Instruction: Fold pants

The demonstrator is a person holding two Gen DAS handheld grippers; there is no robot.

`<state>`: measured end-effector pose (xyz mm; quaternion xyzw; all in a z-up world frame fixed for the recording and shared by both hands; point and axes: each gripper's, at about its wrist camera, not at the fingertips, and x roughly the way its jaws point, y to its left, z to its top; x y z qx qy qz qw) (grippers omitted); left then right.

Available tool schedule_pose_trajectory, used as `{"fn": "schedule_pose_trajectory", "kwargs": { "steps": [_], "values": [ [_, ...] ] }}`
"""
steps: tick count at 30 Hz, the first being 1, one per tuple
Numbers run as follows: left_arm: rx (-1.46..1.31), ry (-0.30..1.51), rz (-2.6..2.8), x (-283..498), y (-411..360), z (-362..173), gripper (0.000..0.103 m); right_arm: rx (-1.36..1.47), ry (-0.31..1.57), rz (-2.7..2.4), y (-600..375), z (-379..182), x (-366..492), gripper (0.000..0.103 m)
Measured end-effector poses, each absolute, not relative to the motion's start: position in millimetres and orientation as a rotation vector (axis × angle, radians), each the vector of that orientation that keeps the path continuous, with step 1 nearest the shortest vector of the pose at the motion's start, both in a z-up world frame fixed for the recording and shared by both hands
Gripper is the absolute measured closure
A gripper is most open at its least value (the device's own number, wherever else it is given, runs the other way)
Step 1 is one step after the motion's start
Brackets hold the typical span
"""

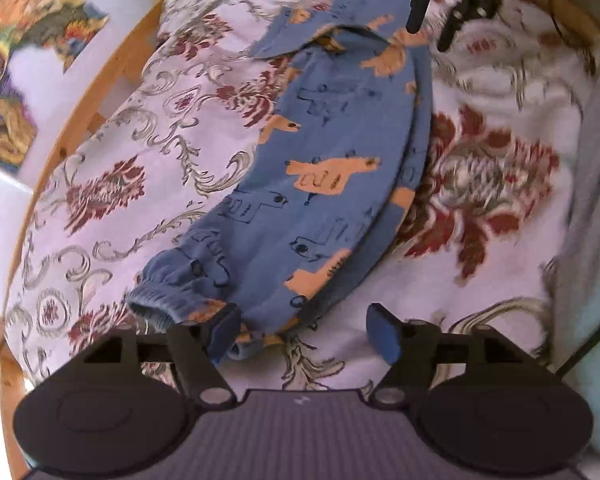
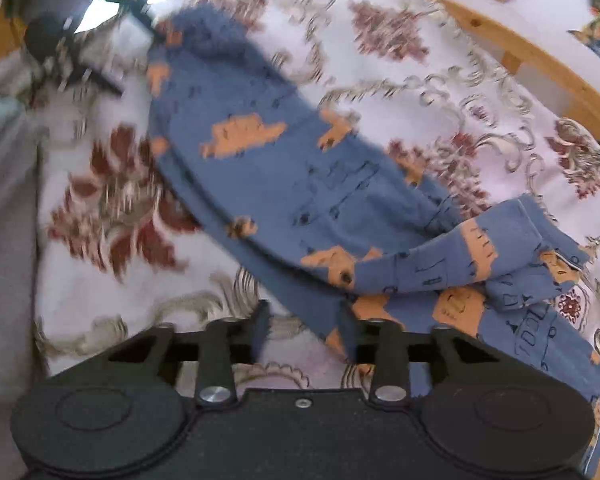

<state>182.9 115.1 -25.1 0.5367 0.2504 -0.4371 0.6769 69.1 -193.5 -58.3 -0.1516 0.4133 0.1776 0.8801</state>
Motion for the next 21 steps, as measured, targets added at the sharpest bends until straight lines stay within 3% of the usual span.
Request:
{"fn": "schedule_pose_trajectory", "kwargs": {
  "steps": [5,7,8,14,21],
  "values": [
    [0.927,0.616,-0.971,186,98,17,0.007,-0.216,0.714,0.273,-209,-40,70,0.021],
    [0.795,0.613,-0.955,188,80,28,0.000,-0.214,0.688,0.216,-215,-38,75,0.004],
    [0.713,0.618,-0.940,191,68,32,0.000,-0.221,0.688,0.176,-218,-39,78,0.000],
    [0.372,0.861,-0.836,214,-15,10,0.000,-0.198,0.842,-0.002,-257,-58,85,0.001],
    [0.335,1.026,-0.680,184,-74,-48,0.000,0.090,0.978,-0.189,-320,-71,72,0.001]
  ]
}}
